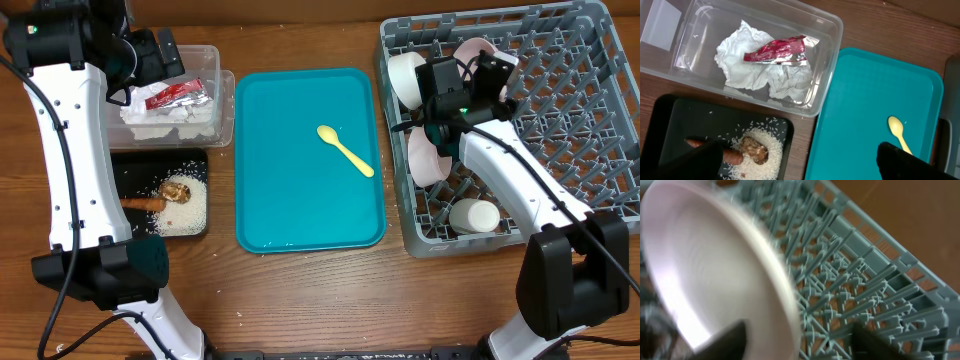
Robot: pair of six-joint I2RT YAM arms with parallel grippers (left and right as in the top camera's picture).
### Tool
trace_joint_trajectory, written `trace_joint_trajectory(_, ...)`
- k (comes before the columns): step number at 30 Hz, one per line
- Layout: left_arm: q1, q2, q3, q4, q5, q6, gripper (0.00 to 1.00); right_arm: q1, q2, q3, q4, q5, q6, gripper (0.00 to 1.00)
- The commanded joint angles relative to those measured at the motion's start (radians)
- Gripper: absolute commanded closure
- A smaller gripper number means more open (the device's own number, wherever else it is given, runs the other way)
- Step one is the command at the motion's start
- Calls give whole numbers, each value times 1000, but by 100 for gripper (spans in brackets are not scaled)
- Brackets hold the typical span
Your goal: Sort waste into correct bins and load items into the dishwasher
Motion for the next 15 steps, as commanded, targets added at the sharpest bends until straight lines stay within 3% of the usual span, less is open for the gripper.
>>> trace_joint_trajectory(1, 5, 2, -2, 1, -3, -3, 0, 0, -48, 72, -67, -157, -143, 14)
trace_joint_trajectory(6, 5, 2, -2, 1, -3, -3, 0, 19, -105, 331, -261, -549, -378, 12)
trace_joint_trajectory(9, 5, 2, -2, 1, -3, -3, 0, 58, -99, 478, -350, -806, -431, 12)
trace_joint_trajectory(15, 5, 2, -2, 1, -3, -3, 0, 196, 19, 492, -367, -909, -497, 13)
